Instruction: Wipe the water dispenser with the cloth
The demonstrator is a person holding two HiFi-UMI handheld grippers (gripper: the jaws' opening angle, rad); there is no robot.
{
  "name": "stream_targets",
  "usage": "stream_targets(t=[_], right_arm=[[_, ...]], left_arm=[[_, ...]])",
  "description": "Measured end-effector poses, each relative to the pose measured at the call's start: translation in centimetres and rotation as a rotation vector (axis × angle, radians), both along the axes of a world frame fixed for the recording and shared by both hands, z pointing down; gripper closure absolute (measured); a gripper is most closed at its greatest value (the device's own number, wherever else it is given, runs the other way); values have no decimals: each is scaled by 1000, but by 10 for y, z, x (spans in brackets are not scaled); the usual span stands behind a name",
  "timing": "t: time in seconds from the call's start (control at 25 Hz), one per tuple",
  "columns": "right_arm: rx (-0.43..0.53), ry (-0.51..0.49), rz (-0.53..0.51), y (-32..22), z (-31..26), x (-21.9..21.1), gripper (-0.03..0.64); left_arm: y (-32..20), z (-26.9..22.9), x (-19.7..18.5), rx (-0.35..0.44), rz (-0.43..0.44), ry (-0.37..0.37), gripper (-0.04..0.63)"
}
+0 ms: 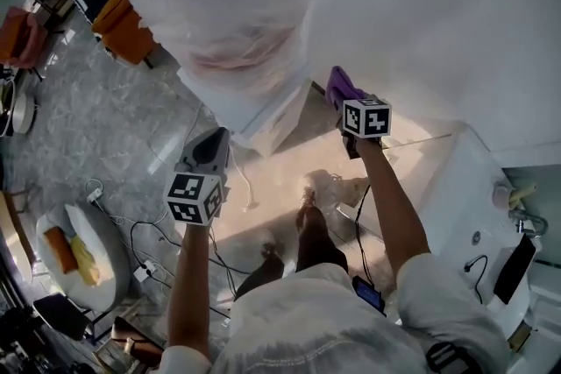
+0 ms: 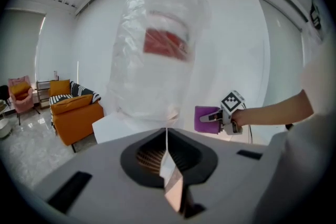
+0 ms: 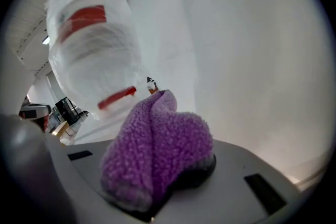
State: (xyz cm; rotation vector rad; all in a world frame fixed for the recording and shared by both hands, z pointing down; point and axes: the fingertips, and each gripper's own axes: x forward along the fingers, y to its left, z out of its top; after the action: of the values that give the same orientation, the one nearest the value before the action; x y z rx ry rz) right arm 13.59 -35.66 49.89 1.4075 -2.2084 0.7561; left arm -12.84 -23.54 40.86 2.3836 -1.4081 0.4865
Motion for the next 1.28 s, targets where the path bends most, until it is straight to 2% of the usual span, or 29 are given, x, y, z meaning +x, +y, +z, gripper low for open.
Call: stream_targets(t=[0.16,0.28,0.44,0.64,1.28], right_arm=[[-85,14,10,-23,69,-11,555],[-101,22,-17,-31,89,-24,555],[-75,-19,-108,-33,86,-55,555],[-58,23,-168,-21,91,-72,555],[-8,61,-286,84,76,-179,552]], left_arm=[[9,44,-9,-59,-31,-49,577],[19,61,-21,-101,-83,-62,577],[34,62,-38,-116,-133,-57,577],[52,62,-53,-115,-152,-67,577],[114,53,-86,-64,-89,-110,577]])
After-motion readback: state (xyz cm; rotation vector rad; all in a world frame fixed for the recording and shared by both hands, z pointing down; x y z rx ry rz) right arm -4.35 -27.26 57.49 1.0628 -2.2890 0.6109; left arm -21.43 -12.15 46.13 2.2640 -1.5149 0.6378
